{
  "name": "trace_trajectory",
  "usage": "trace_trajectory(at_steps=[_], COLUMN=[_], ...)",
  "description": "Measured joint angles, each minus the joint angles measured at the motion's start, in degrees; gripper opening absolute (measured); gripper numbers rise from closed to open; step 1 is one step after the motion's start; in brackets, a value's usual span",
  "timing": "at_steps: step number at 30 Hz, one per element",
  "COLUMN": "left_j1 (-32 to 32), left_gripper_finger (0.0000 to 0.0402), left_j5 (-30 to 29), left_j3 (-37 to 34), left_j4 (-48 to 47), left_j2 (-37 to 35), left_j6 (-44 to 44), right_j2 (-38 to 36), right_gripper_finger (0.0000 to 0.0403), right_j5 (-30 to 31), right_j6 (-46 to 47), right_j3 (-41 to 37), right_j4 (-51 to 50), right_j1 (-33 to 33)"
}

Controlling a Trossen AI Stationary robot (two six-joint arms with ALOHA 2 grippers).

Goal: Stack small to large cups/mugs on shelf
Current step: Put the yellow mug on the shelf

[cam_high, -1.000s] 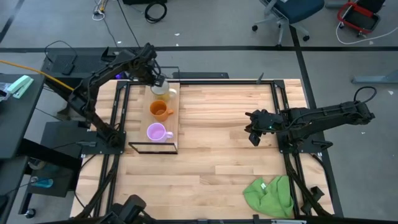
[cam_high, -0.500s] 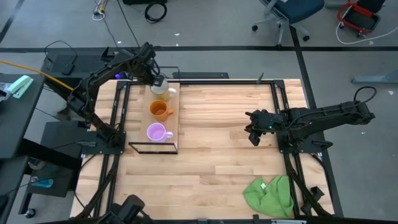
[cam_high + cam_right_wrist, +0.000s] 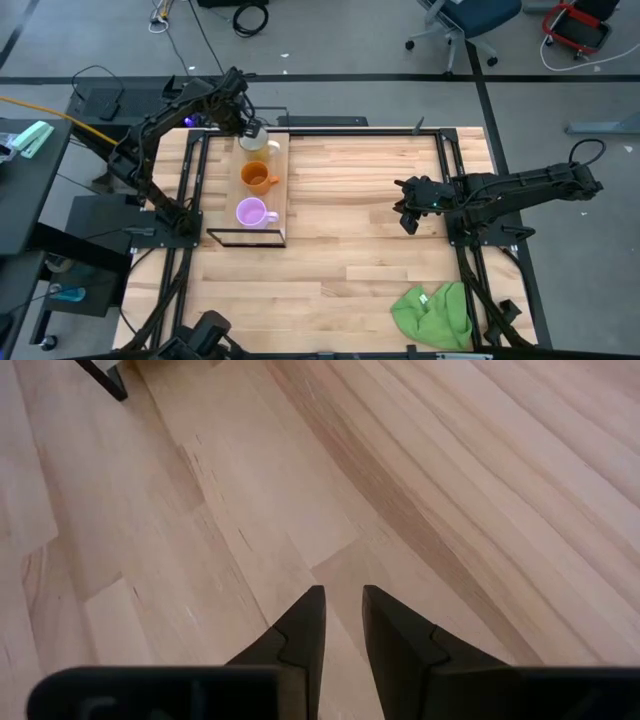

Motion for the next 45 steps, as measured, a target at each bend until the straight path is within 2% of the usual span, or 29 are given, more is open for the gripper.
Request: trace_trajectory(at_steps=[32, 45], left_j1=[-0.35, -0.28], left_gripper_finger=[0.0039, 0.0084], left_j5=[-0.57, -0.63], left_j3=[0.04, 0.04], left_j4=[0.13, 0.15], left_j2=[0.24, 0.24], left_j6=[-2.46, -2.12], right_j2=[-0.02, 0.0], right_gripper_finger=[0.0077, 0.0077], right_j5=[0.0, 0.0], right_j6=[-0.42, -0.42], right_j3=[0.0, 0.0], right_j4=[-0.02, -0.02], right_j1=[0.02, 0.01])
